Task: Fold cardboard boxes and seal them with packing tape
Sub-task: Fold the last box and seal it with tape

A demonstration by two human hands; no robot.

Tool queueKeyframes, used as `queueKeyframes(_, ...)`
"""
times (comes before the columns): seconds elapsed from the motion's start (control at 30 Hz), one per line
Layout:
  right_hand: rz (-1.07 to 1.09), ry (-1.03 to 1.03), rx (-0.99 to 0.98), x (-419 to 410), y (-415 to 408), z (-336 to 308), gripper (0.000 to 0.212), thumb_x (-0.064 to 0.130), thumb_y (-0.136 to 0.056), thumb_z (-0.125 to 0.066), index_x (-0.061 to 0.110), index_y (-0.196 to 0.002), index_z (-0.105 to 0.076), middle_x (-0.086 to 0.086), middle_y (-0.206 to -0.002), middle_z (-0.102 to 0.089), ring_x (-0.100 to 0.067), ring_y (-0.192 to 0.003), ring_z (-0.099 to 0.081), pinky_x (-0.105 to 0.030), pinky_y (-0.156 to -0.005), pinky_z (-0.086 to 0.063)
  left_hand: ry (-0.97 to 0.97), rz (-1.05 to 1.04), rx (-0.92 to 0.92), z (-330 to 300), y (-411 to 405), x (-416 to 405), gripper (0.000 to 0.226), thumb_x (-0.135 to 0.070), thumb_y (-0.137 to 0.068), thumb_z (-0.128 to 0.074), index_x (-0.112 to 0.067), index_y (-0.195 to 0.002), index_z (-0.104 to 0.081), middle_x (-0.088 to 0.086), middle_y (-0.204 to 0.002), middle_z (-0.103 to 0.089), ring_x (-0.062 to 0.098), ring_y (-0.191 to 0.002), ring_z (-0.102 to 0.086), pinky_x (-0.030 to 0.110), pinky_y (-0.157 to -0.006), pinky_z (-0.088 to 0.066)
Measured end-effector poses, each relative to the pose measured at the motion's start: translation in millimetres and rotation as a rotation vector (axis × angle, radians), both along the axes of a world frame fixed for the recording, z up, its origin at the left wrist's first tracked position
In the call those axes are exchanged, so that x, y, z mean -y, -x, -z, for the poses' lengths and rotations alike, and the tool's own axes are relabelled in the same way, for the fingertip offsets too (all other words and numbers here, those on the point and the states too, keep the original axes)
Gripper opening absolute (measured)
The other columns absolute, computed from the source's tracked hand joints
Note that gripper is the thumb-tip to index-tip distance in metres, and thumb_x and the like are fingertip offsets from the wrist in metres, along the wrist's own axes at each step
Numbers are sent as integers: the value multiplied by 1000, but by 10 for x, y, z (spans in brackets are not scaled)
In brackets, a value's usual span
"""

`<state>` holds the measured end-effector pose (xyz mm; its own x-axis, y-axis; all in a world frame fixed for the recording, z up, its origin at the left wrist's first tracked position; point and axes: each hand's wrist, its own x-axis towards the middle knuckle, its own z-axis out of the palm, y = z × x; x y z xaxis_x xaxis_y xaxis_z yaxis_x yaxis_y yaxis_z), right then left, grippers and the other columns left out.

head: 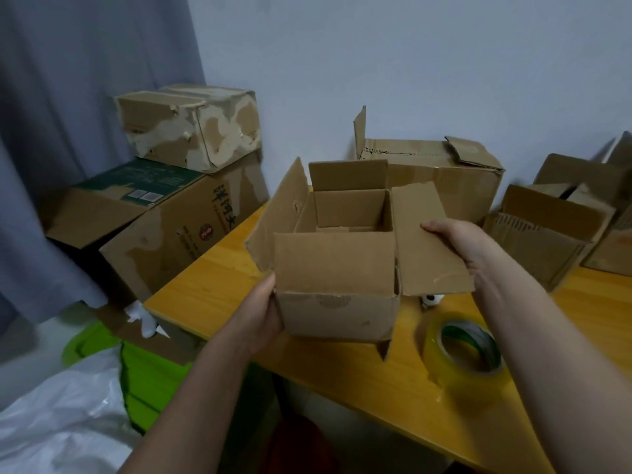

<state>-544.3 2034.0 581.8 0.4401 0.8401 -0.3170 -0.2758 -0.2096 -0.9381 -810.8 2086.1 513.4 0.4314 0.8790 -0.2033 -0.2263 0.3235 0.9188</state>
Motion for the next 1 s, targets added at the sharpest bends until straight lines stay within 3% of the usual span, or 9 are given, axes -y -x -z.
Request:
queueKeyframes(0.1,44,-21,-334,45,30,303,55,66,-87,-46,17,-109,-60,-13,-87,-73,-29,-82,-67,-44,-76,-51,-12,-2,21,-5,-57,9,34,-34,-103,-36,-24,-106,-68,4,-112,-72,25,-108,-64,46,-90,-50)
queueKeyframes(0.2,-5,84,-355,-2,188,631,78,79,-78,-42,15,-118,-58,-21,-116,-65,-40,-108,-60,-61,-100,-37,-19,4,32,-29,-97,6,33,-34,-103,-35,-26,-109,-67,2,-112,-72,25,-110,-64,47,-91,-50)
queueKeyframes(0.33,-45,129,-300,-33,360,665,54,56,-92,-42,14,-63,-60,-7,-67,-63,-22,-68,-57,-41,-72,-48,-4,-17,62,-82,-86,12,35,-36,-103,-35,-24,-107,-68,3,-111,-72,26,-106,-65,50,-93,-50)
queueKeyframes(0.47,-74,121,-375,-81,386,729,69,75,-78,-50,11,-97,-63,-14,-96,-71,-28,-95,-66,-47,-92,-49,2,-11,62,-153,-3,-1,35,-39,-101,-37,-23,-110,-66,7,-114,-70,28,-105,-65,52,-91,-49)
queueKeyframes(0.57,-37,64,-395,-95,415,732,55,54,-93,-49,9,-65,-66,-12,-68,-68,-25,-57,-66,-33,-52,-54,25,98,-92,-160,11,8,50,-61,-88,-41,-33,-123,-61,1,-128,-63,31,-118,-56,61,-100,-37)
queueKeyframes(0.67,-19,17,-478,-66,417,682,56,58,-92,-46,7,-80,-66,-18,-69,-70,-34,-72,-65,-44,-61,-51,138,151,3,-153,6,28,62,-63,-75,-48,-30,-126,-61,6,-129,-62,36,-117,-55,67,-94,-38)
queueKeyframes(0.73,-36,-20,-458,-67,421,675,49,50,-97,-43,9,-76,-60,-12,-57,-67,-27,-55,-66,-34,-48,-53,158,78,107,-171,-52,66,52,-57,-76,-55,-24,-113,-69,11,-121,-67,39,-113,-59,72,-91,-41)
queueKeyframes(0.8,-36,-21,-414,-43,424,667,47,43,-99,-41,9,-69,-56,-9,-52,-65,-21,-42,-63,-29,-39,-50,130,-14,153,-199,-128,95,39,-52,-86,-54,-22,-104,-72,10,-115,-70,35,-109,-63,68,-93,-44)
queueKeyframes(1.0,-81,-9,-474,-30,457,717,51,56,-94,-47,10,-86,-69,-17,-85,-71,-32,-64,-70,-40,-56,-55,12,-110,225,-269,-203,58,28,-37,-98,-48,-20,-112,-67,5,-103,-71,24,-97,-68,45,-87,-52)
